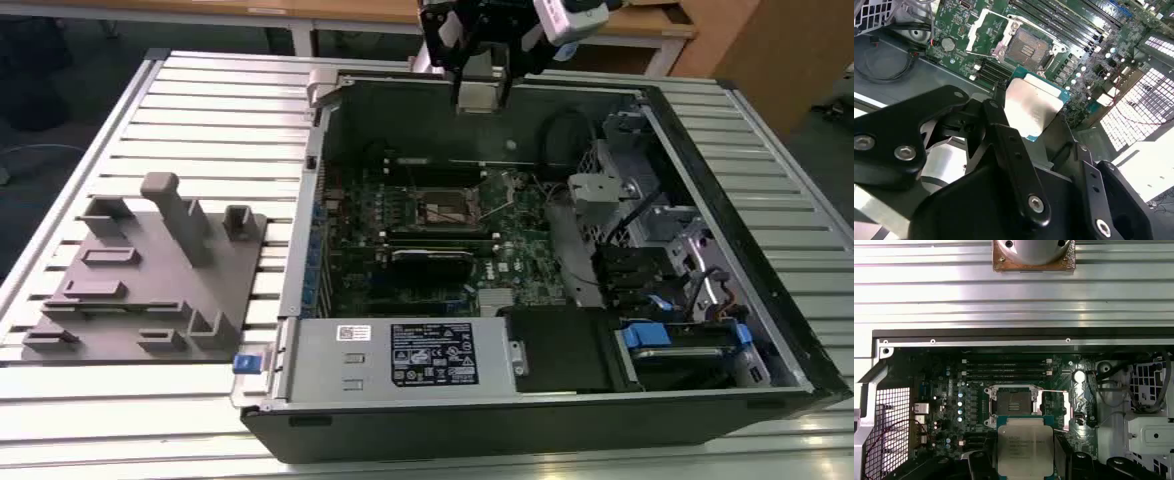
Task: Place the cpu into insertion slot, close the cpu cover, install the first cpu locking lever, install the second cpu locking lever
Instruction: 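Place the cpu into insertion slot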
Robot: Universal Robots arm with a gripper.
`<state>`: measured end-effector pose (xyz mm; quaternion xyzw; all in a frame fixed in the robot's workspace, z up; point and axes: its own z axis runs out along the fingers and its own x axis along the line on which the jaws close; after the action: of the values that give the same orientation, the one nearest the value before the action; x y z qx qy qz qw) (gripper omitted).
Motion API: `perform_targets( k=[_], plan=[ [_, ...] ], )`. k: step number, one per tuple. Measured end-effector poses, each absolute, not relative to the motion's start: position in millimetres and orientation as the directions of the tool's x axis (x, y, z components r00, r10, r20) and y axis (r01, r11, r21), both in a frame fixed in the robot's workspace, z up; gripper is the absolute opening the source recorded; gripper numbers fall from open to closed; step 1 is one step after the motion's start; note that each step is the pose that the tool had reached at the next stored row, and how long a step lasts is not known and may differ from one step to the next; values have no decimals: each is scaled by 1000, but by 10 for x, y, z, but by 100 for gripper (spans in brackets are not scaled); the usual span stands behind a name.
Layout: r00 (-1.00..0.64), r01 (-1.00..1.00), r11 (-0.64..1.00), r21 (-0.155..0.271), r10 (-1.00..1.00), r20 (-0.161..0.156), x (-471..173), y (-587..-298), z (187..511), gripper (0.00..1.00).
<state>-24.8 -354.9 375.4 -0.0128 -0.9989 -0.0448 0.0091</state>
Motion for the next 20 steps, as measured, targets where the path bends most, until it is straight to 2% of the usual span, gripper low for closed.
perform_targets(
  k=[20],
  plan=[
    [-1000,26,996,90,25,18,-251,-3549,3737,54]
  ],
)
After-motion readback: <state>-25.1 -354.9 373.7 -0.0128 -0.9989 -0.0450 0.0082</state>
